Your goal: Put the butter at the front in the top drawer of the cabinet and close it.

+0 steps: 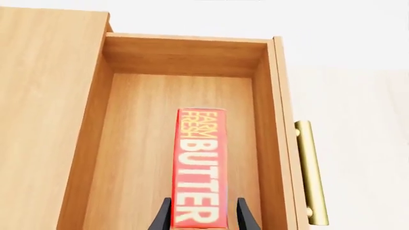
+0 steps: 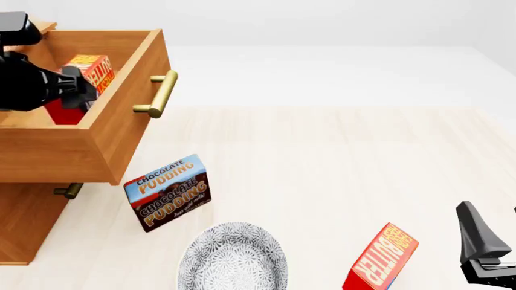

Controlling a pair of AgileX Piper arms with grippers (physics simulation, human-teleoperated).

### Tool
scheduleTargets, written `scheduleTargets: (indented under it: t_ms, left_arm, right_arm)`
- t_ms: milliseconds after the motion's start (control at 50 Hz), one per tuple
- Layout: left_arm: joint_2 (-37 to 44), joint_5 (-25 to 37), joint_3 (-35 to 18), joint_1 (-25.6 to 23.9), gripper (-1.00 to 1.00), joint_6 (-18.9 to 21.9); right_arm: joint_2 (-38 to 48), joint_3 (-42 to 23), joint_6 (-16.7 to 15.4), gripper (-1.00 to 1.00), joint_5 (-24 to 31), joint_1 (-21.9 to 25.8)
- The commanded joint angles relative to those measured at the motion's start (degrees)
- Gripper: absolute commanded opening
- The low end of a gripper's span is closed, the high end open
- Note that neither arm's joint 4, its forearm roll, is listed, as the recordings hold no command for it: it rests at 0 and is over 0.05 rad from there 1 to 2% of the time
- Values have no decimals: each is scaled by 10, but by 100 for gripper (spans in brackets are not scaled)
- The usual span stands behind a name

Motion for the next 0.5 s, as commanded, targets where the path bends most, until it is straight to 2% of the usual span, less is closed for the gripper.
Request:
scheduleTargets:
  t_ms: [20, 500]
  left_arm:
    - [-22, 32, -14, -2, 100, 11]
    - [-84, 86, -19, -16, 100, 30]
  right_arm:
    - [-2, 1, 0, 100, 2, 0]
    - [-2, 1, 0, 100, 2, 0]
